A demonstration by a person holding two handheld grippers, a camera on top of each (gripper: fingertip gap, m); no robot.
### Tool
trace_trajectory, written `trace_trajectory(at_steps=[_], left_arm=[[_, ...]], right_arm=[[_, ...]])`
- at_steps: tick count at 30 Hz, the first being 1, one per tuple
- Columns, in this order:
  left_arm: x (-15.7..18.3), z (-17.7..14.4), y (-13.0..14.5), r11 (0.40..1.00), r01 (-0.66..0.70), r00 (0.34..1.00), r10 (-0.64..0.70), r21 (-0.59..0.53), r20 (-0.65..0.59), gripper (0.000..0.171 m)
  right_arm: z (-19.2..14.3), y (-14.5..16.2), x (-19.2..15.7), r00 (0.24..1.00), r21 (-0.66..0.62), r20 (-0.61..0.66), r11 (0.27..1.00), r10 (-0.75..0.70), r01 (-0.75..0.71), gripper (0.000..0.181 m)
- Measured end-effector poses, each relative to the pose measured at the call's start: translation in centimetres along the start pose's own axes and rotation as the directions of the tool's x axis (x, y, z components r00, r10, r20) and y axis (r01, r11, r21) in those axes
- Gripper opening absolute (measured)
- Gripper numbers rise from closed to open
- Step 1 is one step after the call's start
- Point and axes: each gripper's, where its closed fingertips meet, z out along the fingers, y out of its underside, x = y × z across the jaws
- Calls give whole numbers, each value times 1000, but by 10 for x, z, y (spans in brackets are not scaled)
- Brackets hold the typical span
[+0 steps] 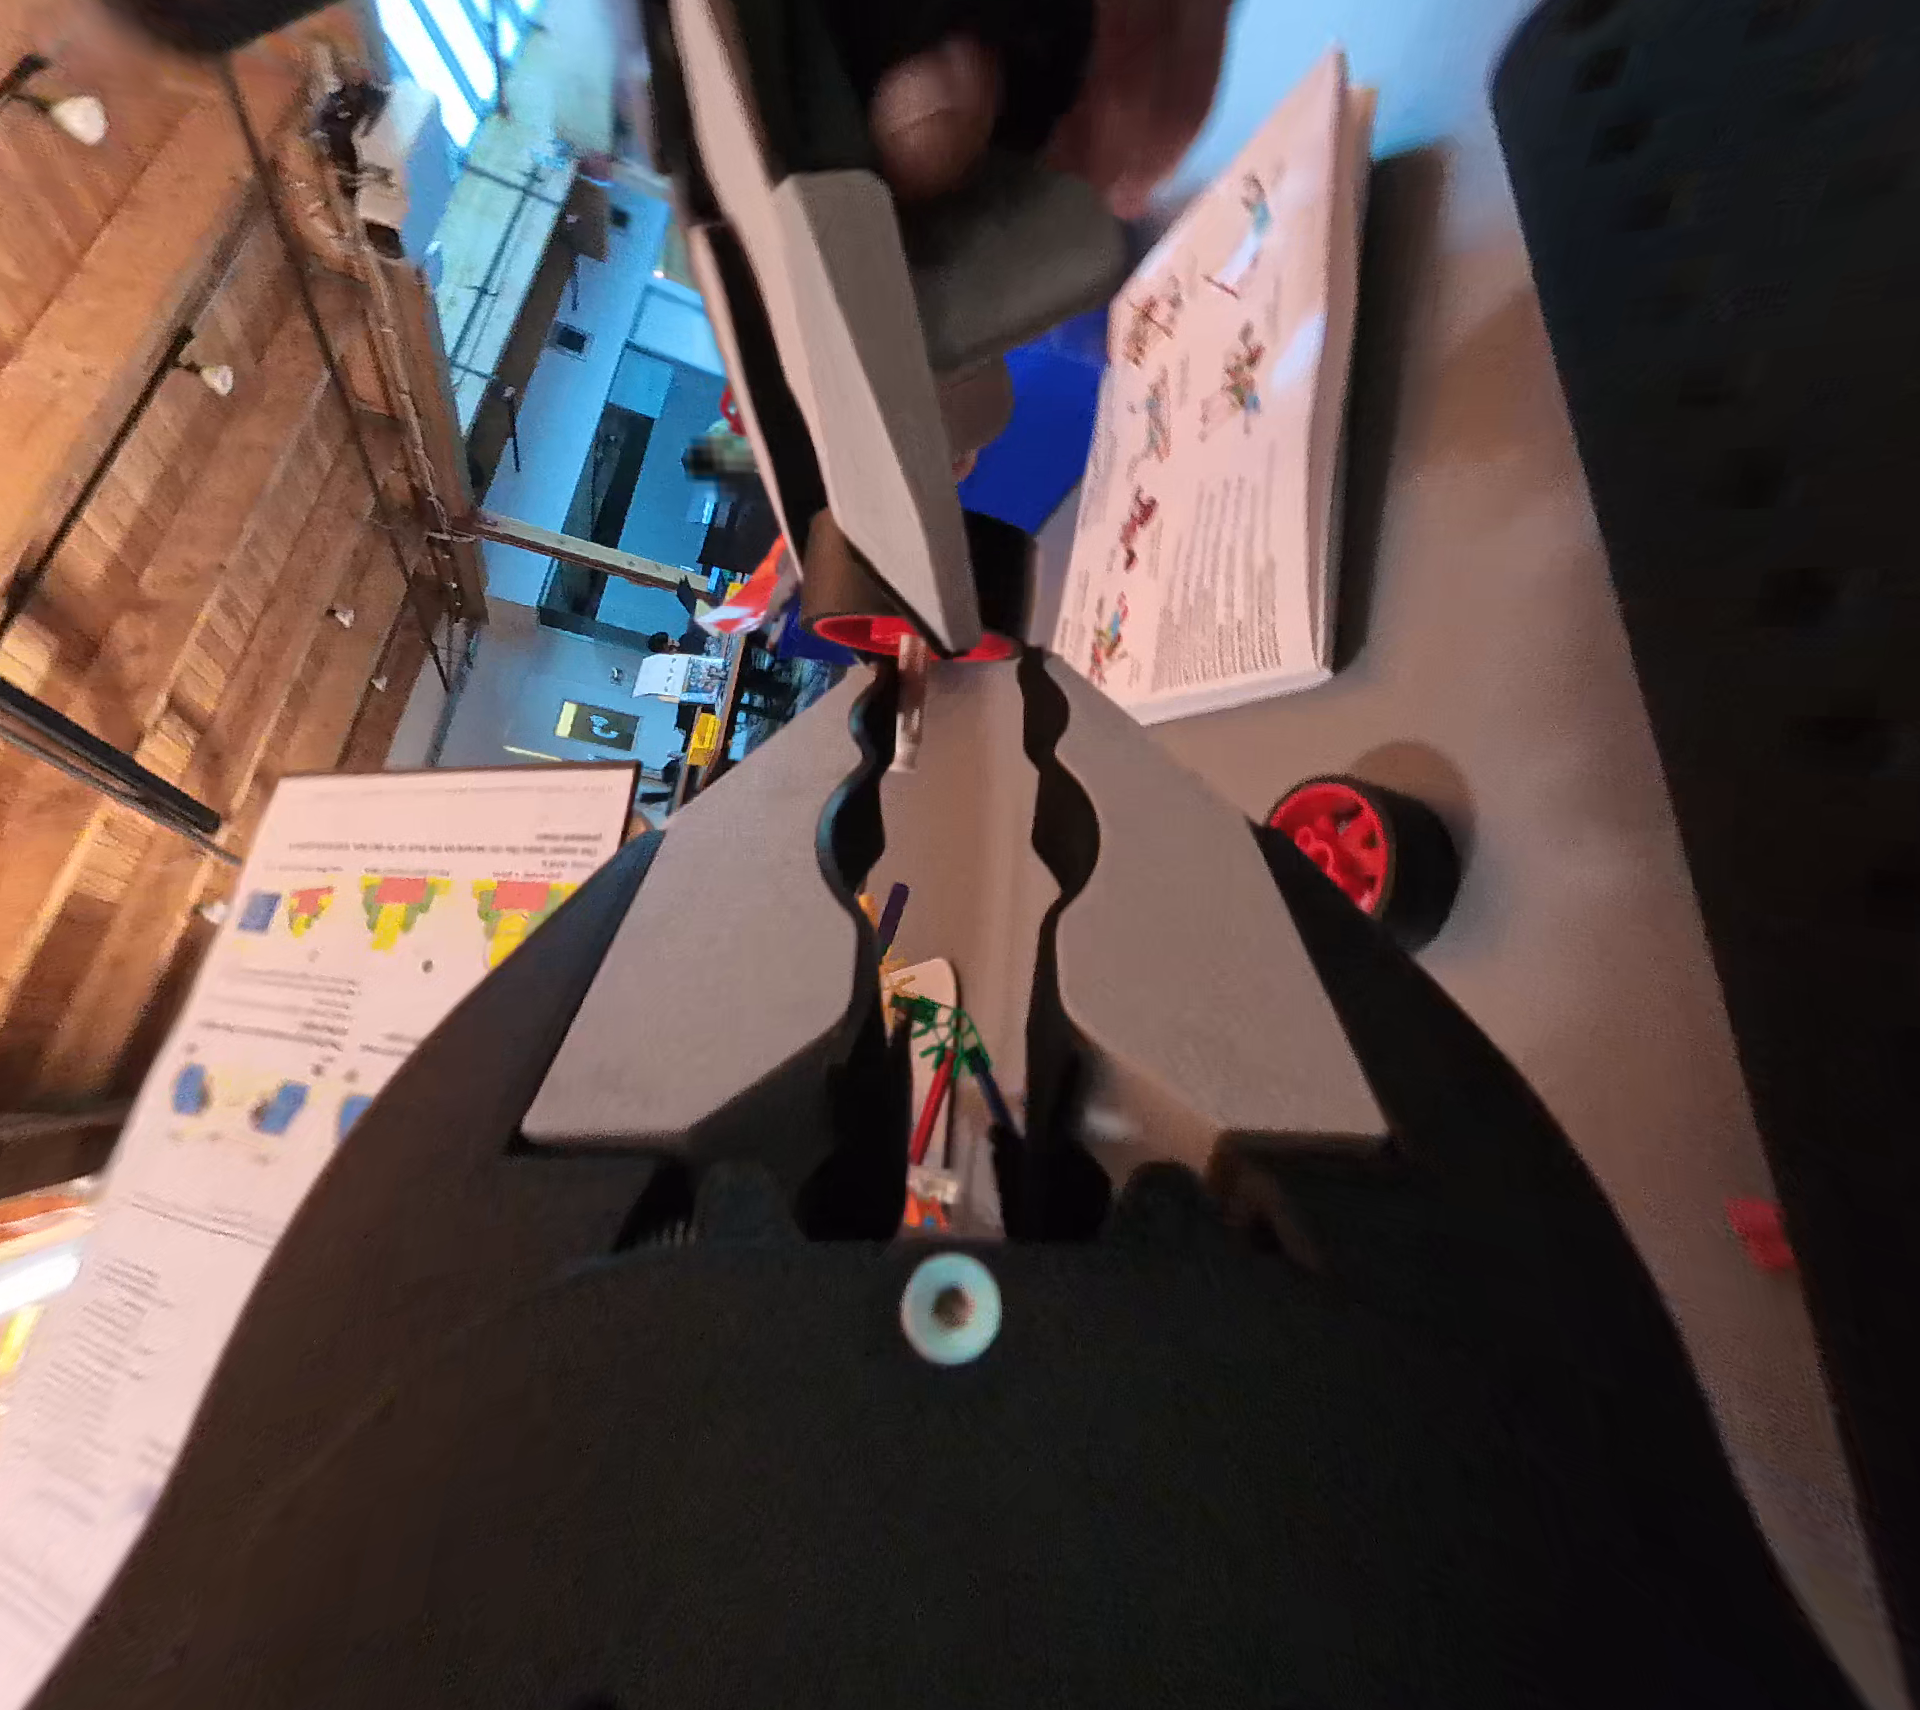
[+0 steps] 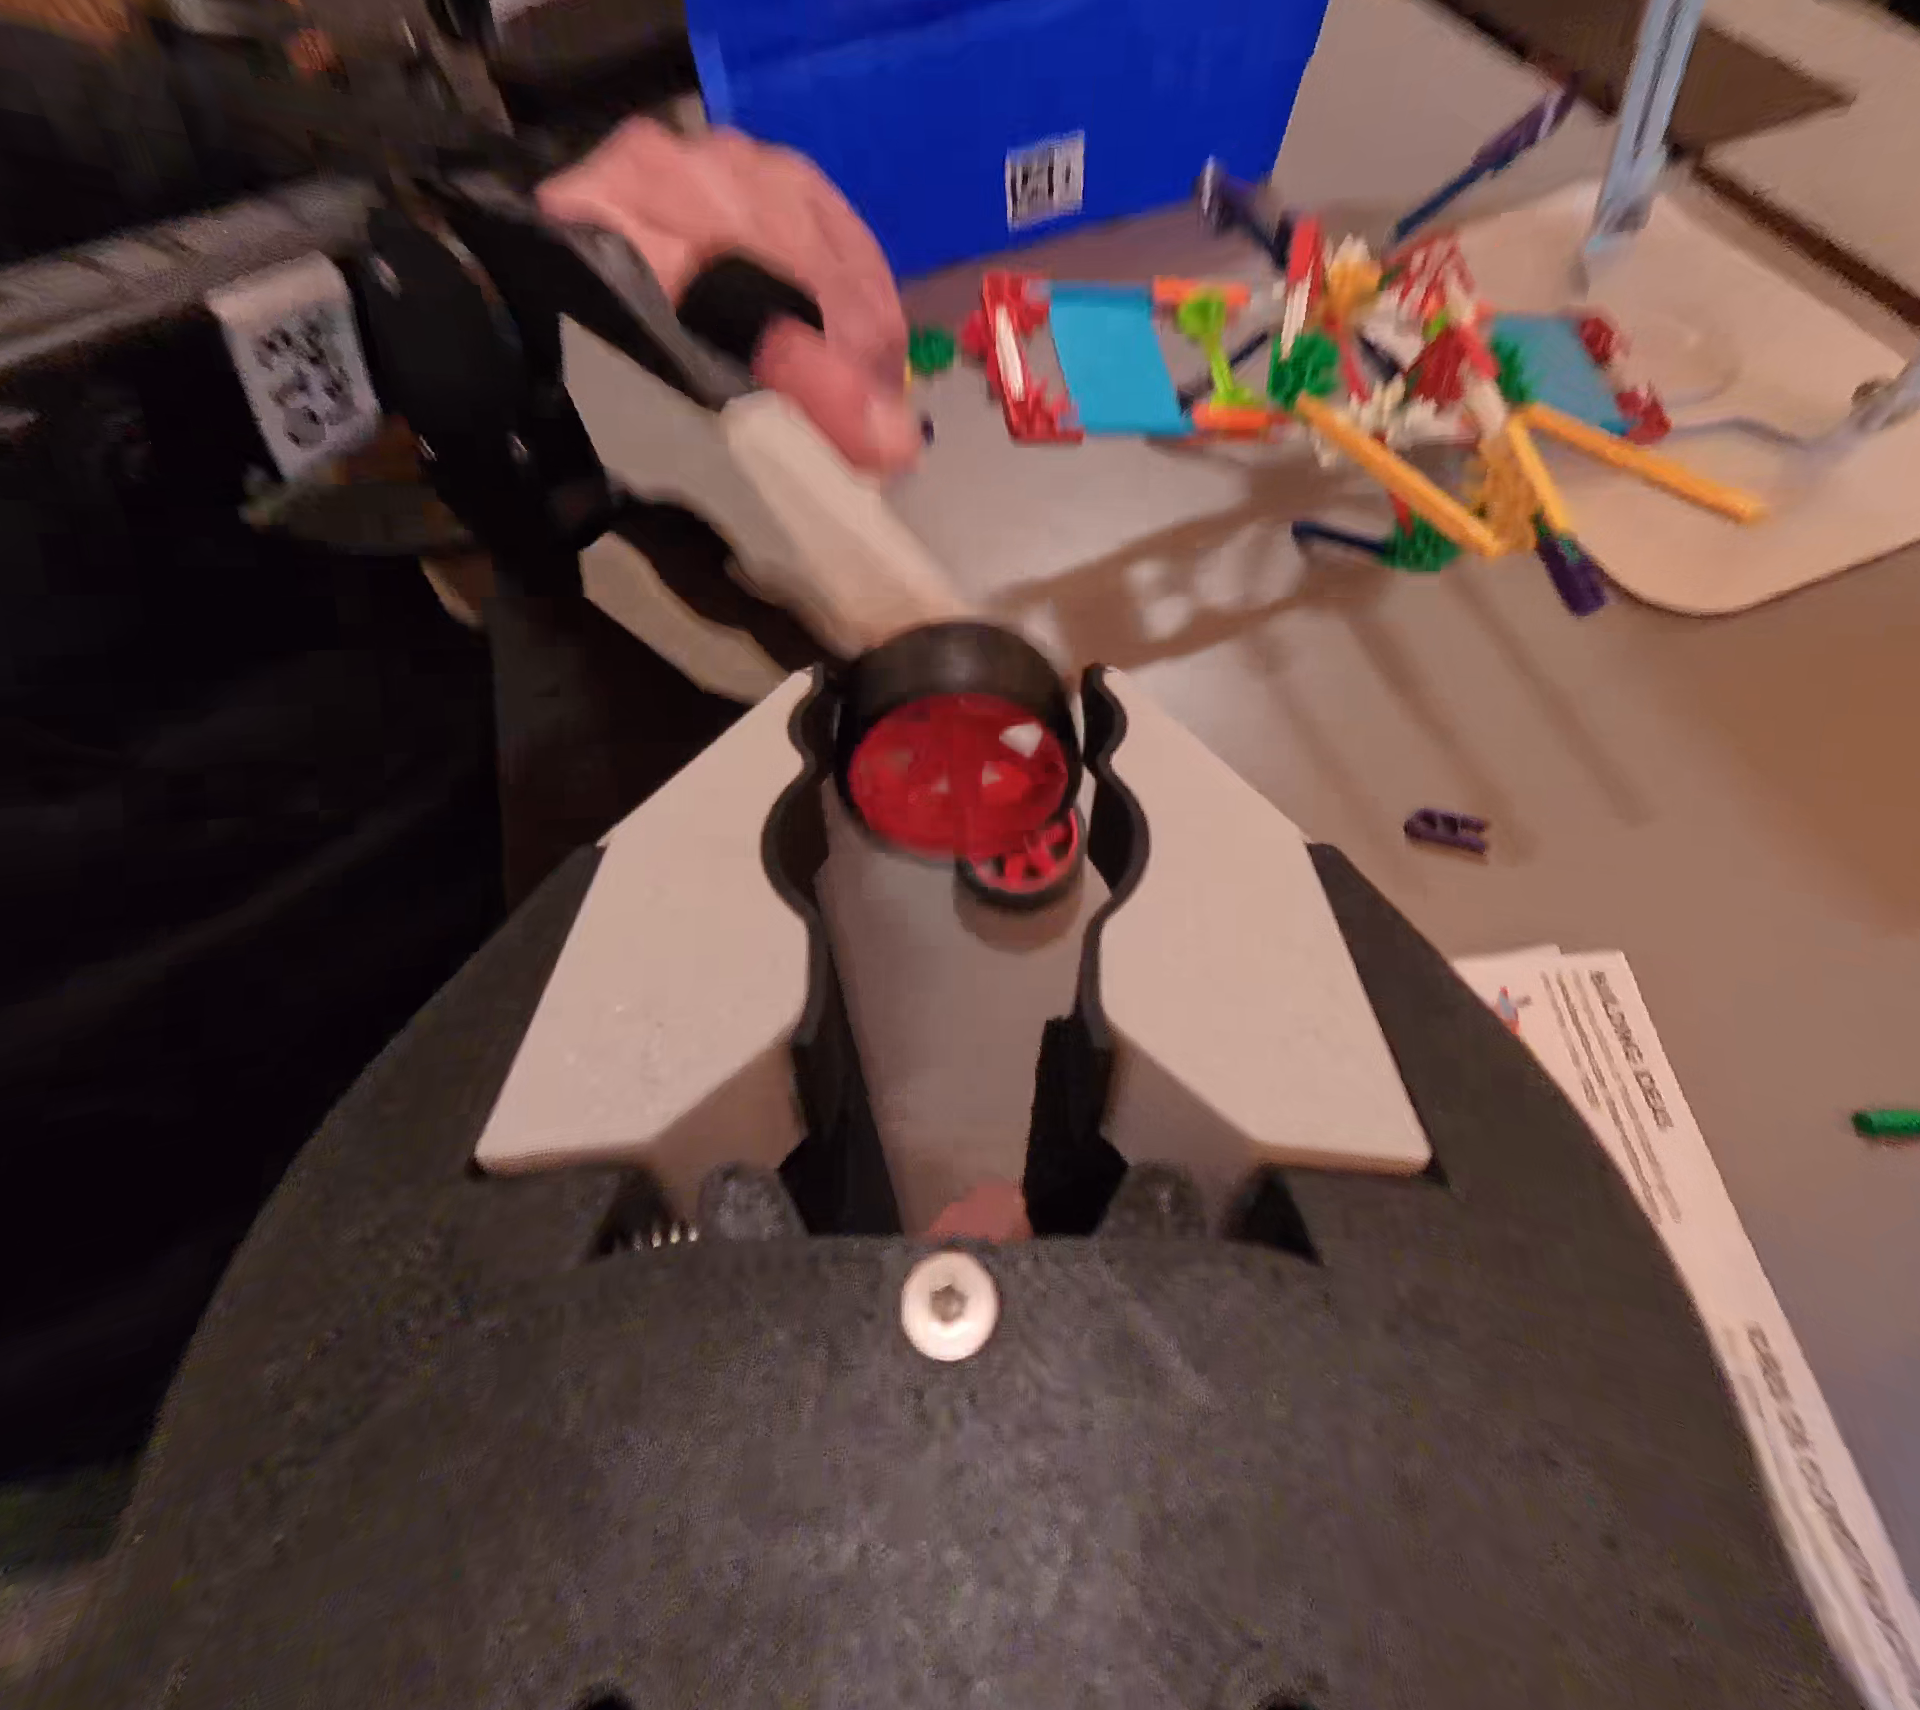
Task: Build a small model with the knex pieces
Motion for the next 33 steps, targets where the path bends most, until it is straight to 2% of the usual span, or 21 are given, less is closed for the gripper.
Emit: trace_trajectory(at_steps=[1, 2, 4, 6, 10, 12, 14, 16, 18, 21, 22, 24, 27, 29, 33], left_arm=[[-7, -1, -1, 998, 59, 998, -60, 22, 35, 3], [-13, -3, -2, 993, 105, 993, -107, 50, 58, 3], [-18, -5, -4, 986, 144, 984, -151, 81, 93, 3], [-18, -3, -2, 988, 137, 984, -144, 71, 103, 3], [-20, -4, -4, 976, 187, 973, -200, 112, 117, 2], [-22, -6, -6, 967, 211, 965, -230, 144, 129, 2], [-26, -7, -5, 959, 238, 954, -261, 154, 146, 3], [-24, -4, -1, 949, 283, 948, -299, 137, 112, 3], [-18, -4, 7, 954, 290, 951, -296, 74, 86, 14], [-5, -11, 19, 952, 306, 952, -306, -2, 18, 22], [-6, -16, 23, 939, 344, 939, -344, -3, 12, 13], [-3, -22, 31, 916, 400, 916, -401, -30, -30, 13], [2, -24, 36, 872, 487, 868, -490, -54, -83, 6], [7, -20, 37, 857, 509, 850, -515, -75, -114, 2], [14, -12, 39, 835, 536, 818, -550, -122, -169, 0]], right_arm=[[-2, -9, 0, 1000, 69, -1, 997, 17, -17, 45], [-5, -17, 2, 999, 135, -15, 990, 33, -31, 48], [-8, -25, 2, 998, 230, -22, 972, 61, -54, 41], [-6, -19, 5, 994, 250, -45, 965, 95, -81, 50], [-5, -13, 5, 992, 290, -25, 950, 127, -114, 56], [-6, -20, 0, 993, 325, -7, 940, 116, -107, 47], [-6, -24, 1, 994, 315, -49, 946, 93, -73, 46], [-3, -20, 5, 994, 249, -92, 967, 67, -42, 46], [1, -12, 12, 991, 159, -124, 987, 43, -23, 46], [16, 13, 17, 993, -75, -120, 997, -15, 6, 46], [22, 23, 17, 994, -158, -107, 987, -33, 15, 46], [35, 39, 18, 995, -301, -75, 953, -70, 44, 46], [51, 55, 12, 997, -436, 7, 897, -78, 74, 46], [55, 61, 15, 997, -502, 24, 861, -74, 76, 46], [55, 63, 19, 998, -557, 52, 828, -37, 60, 46]])
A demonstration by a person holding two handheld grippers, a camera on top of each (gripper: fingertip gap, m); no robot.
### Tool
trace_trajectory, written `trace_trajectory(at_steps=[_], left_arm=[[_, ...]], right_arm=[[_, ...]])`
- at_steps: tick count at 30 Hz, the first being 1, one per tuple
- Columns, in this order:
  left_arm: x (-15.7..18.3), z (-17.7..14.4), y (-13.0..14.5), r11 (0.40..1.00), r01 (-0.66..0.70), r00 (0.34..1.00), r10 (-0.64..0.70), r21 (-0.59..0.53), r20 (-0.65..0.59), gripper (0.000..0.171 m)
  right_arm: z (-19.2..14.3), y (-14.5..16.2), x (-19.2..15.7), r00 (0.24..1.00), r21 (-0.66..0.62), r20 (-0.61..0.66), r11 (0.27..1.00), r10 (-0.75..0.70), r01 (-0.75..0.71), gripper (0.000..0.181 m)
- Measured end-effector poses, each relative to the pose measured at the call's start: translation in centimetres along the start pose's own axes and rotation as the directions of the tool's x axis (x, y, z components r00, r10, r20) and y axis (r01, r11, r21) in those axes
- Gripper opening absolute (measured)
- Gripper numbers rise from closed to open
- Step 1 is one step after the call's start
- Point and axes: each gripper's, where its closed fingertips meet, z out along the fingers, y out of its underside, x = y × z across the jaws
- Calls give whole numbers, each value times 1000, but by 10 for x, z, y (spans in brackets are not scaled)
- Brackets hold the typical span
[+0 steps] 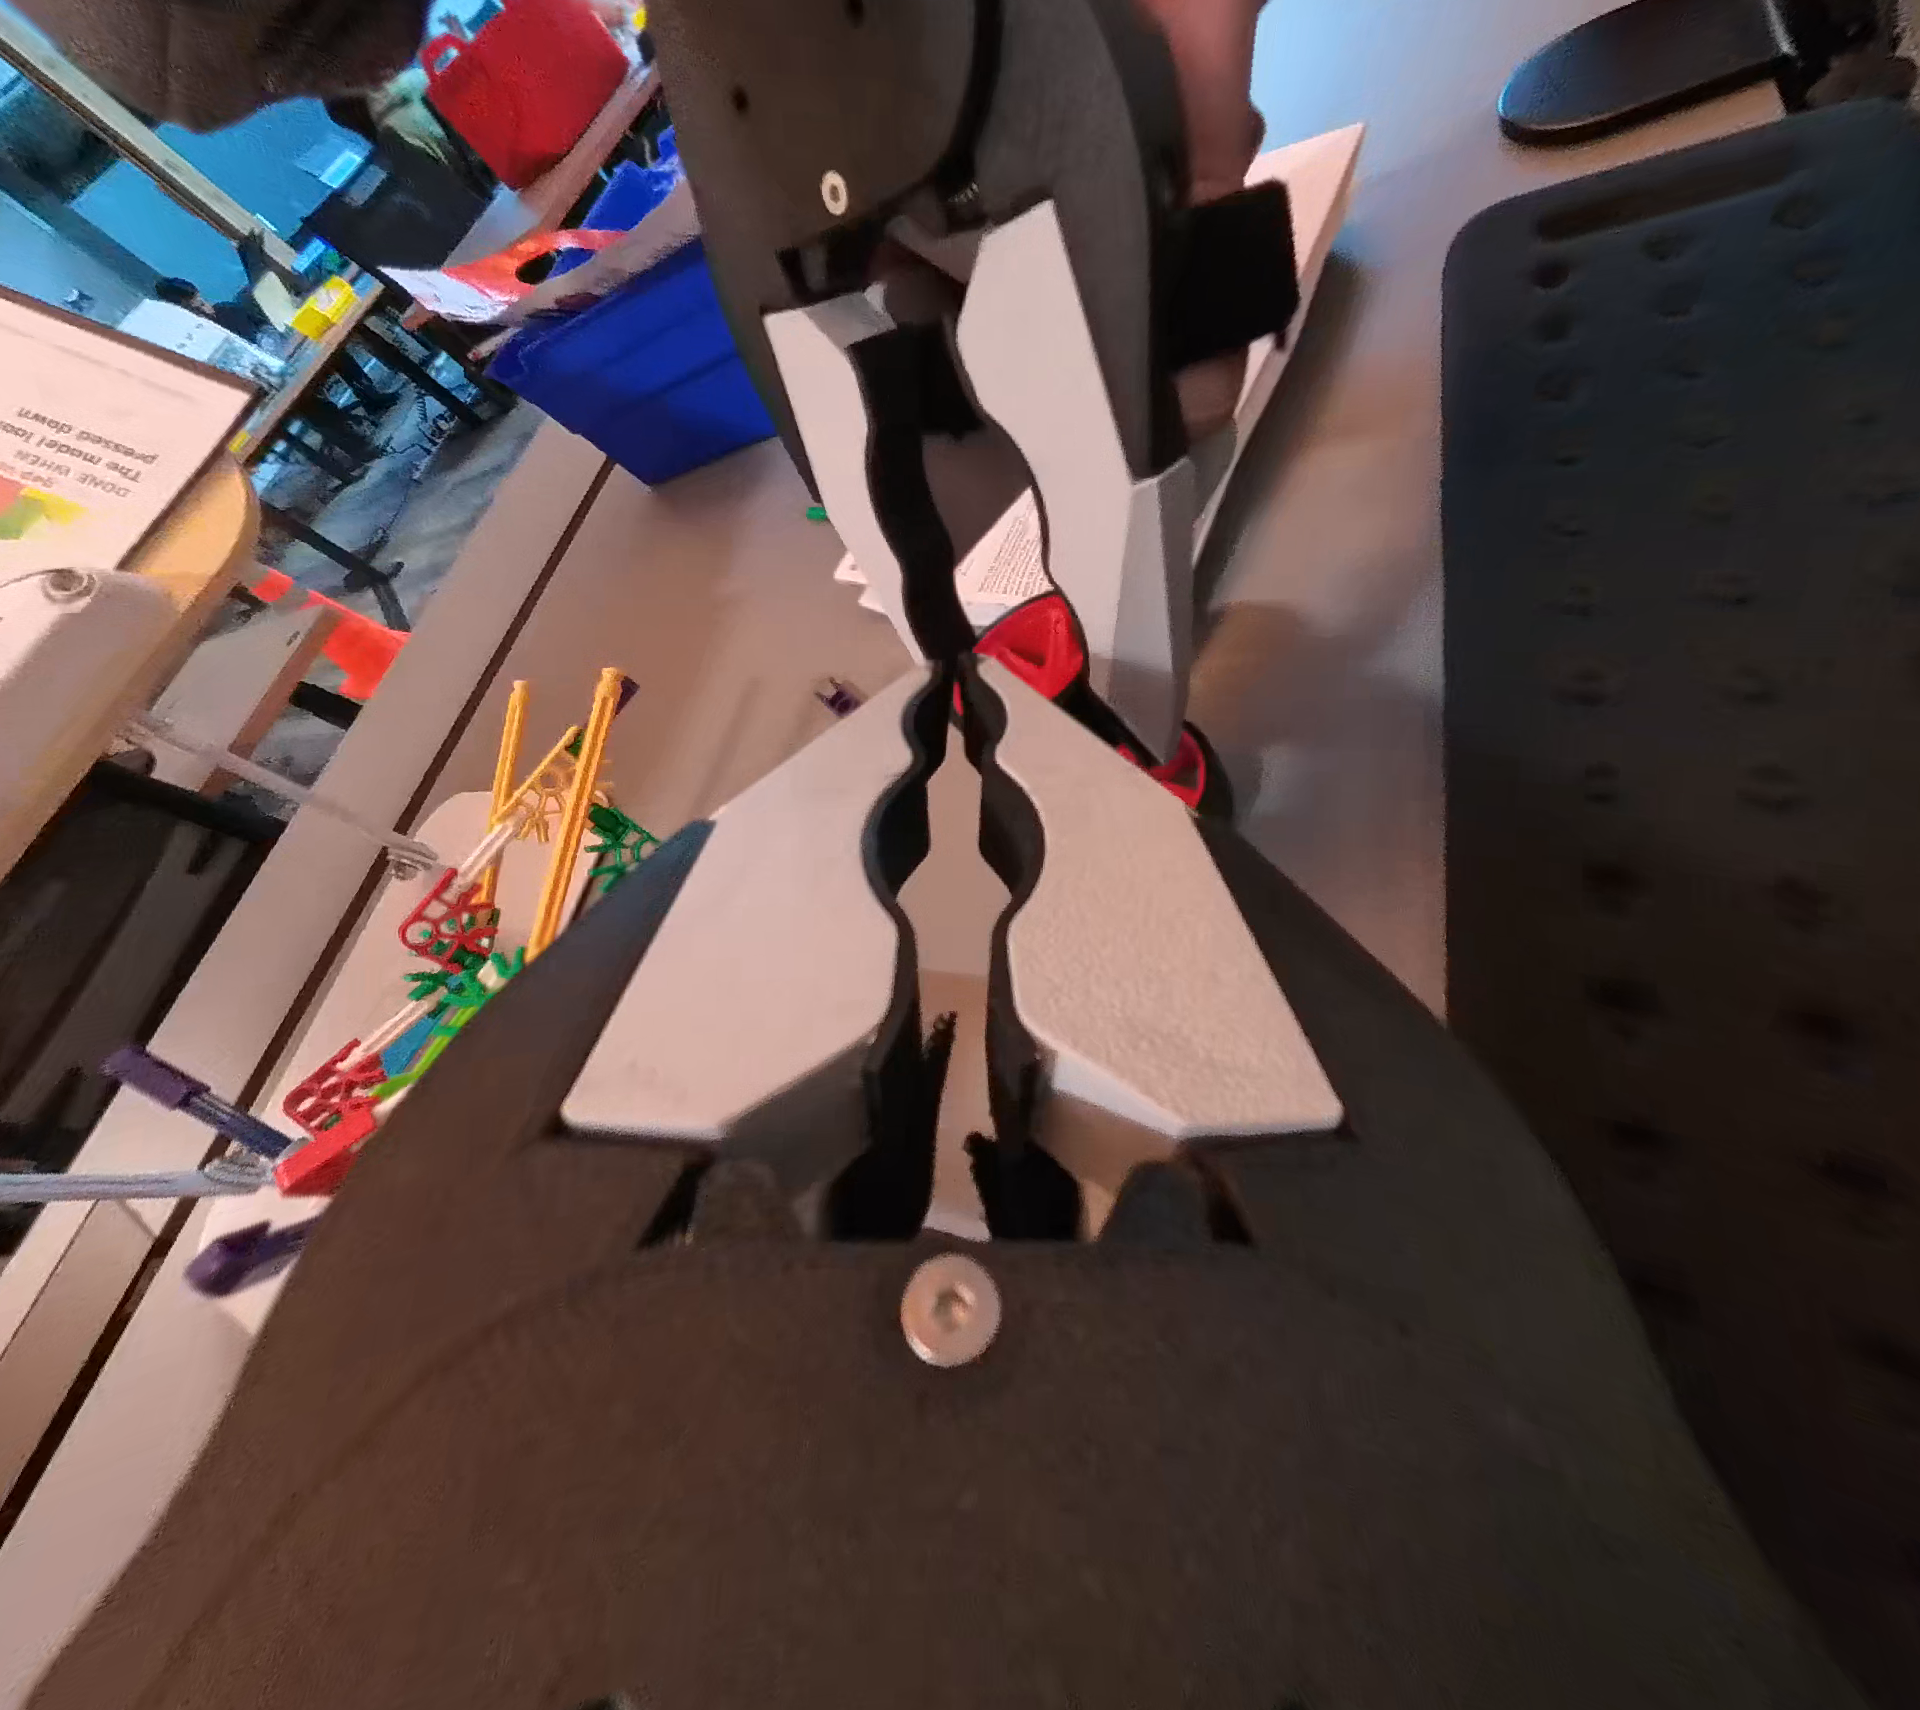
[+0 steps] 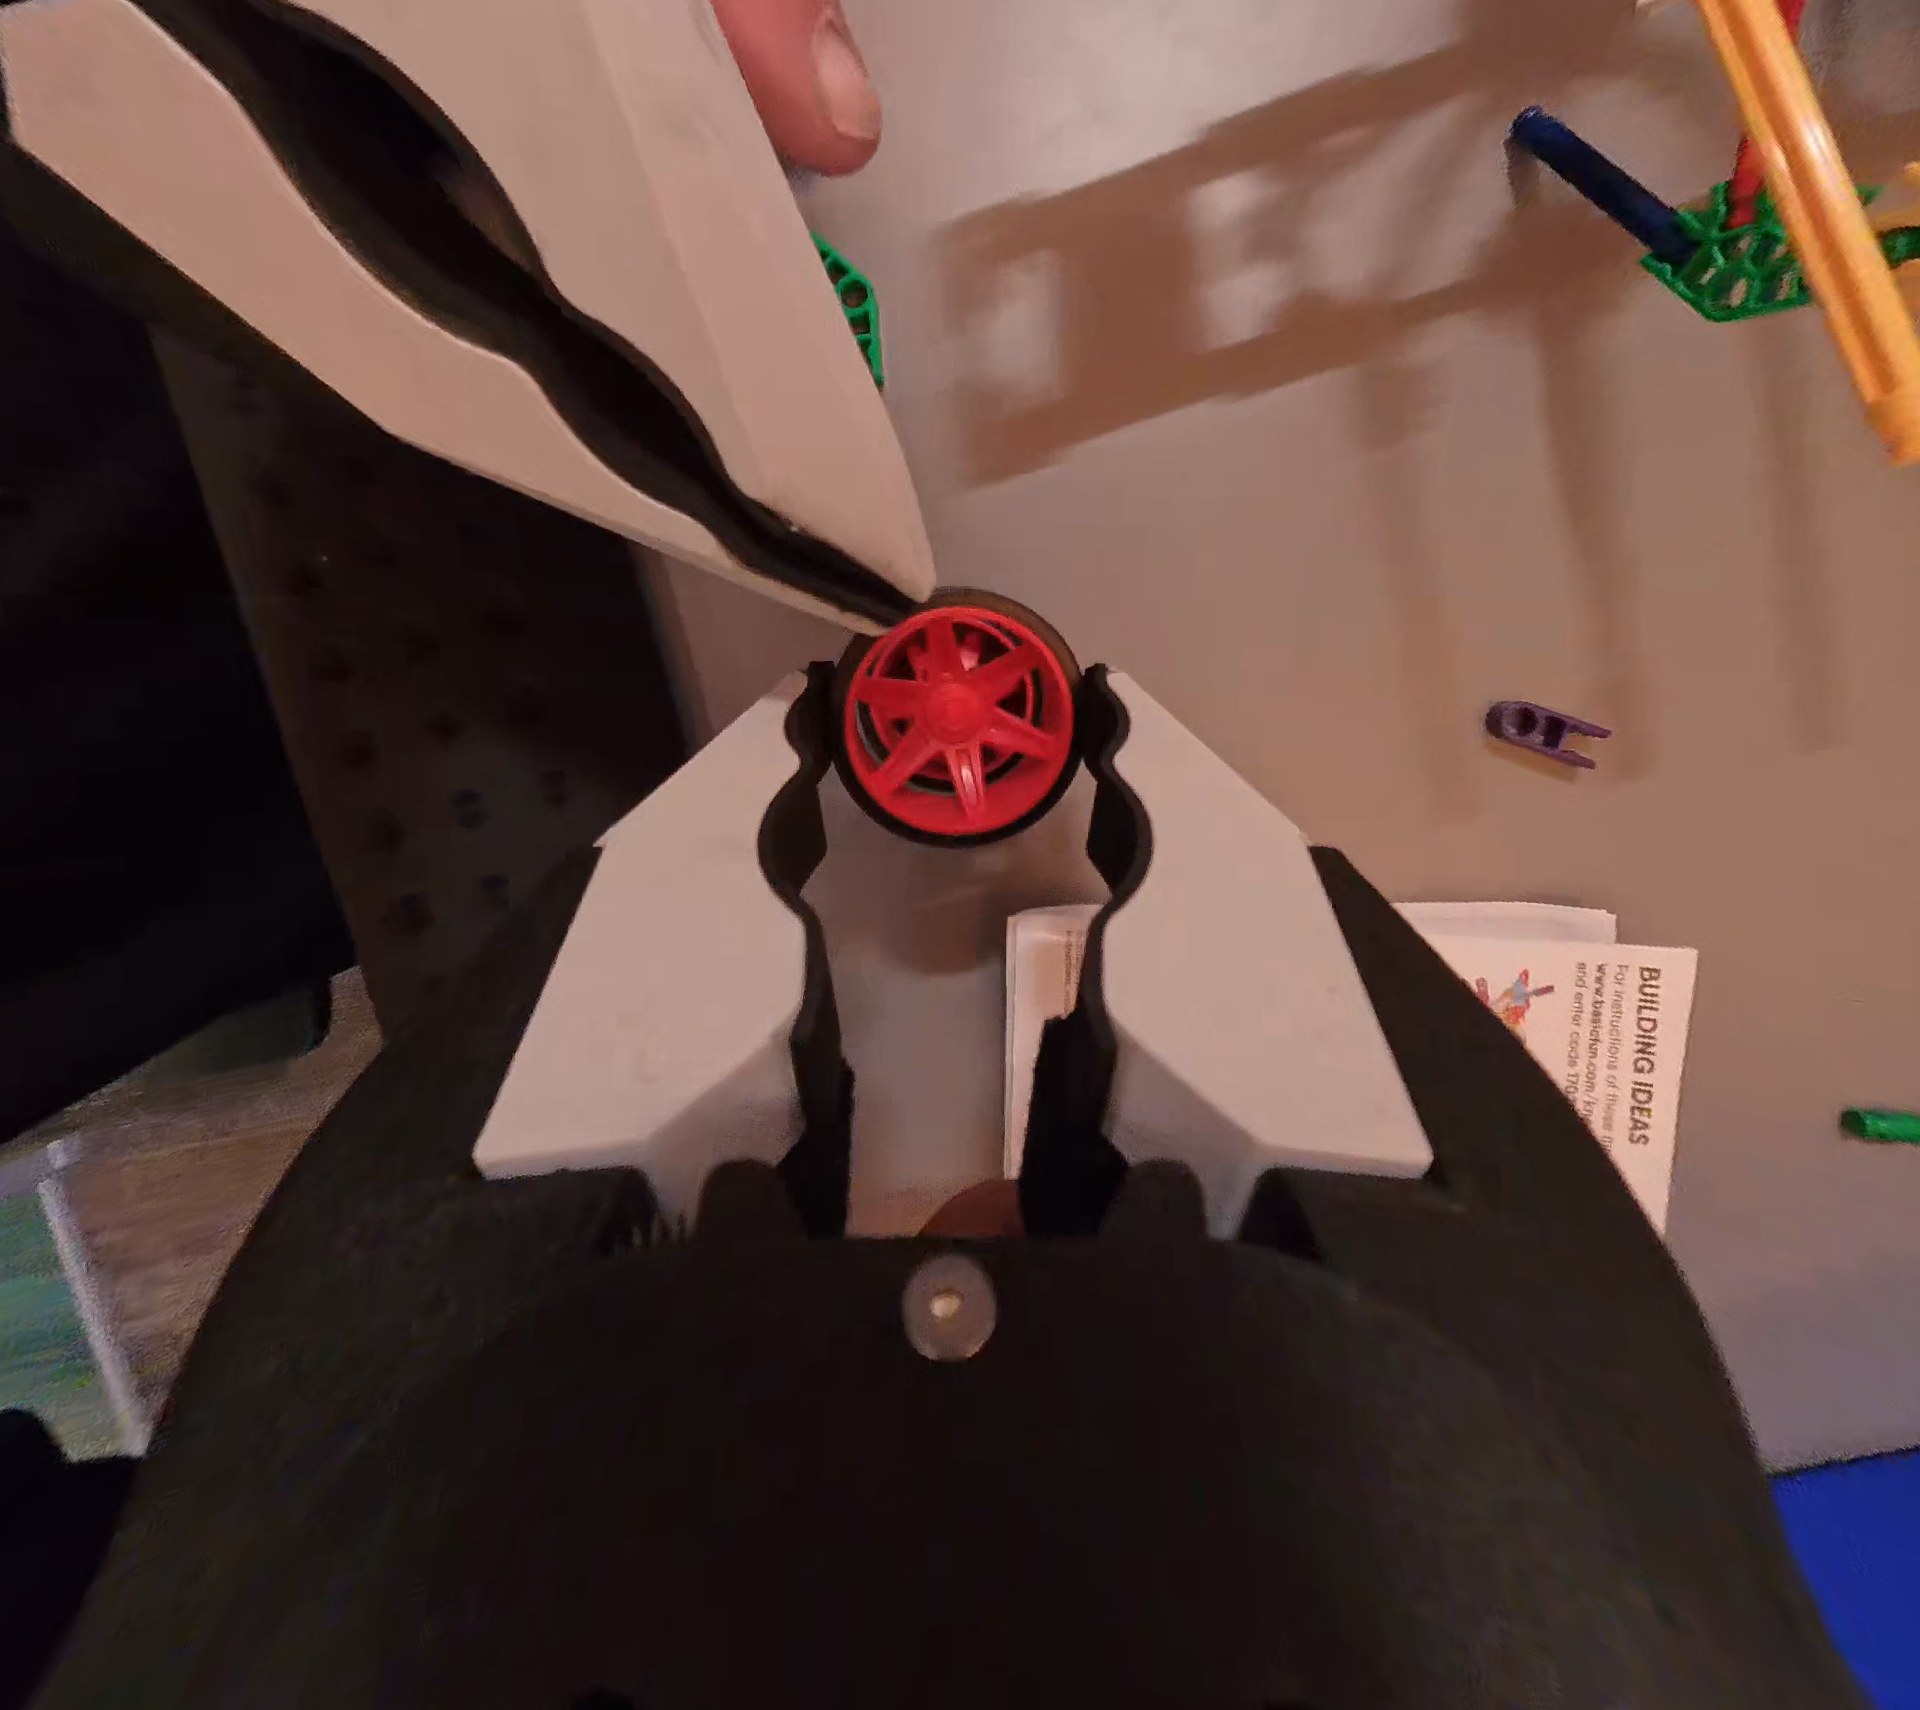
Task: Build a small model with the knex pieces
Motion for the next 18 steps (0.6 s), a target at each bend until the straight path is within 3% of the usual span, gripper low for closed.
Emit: trace_trajectory(at_steps=[8, 18], left_arm=[[9, 10, 18, 995, 22, 998, -29, -102, -62, 0], [16, 16, 24, 989, -26, 997, 16, -146, -72, 0]], right_arm=[[11, 7, 1, 997, -107, 62, 994, 36, -29, 46], [15, 7, 2, 998, -99, -48, 994, -47, 42, 46]])
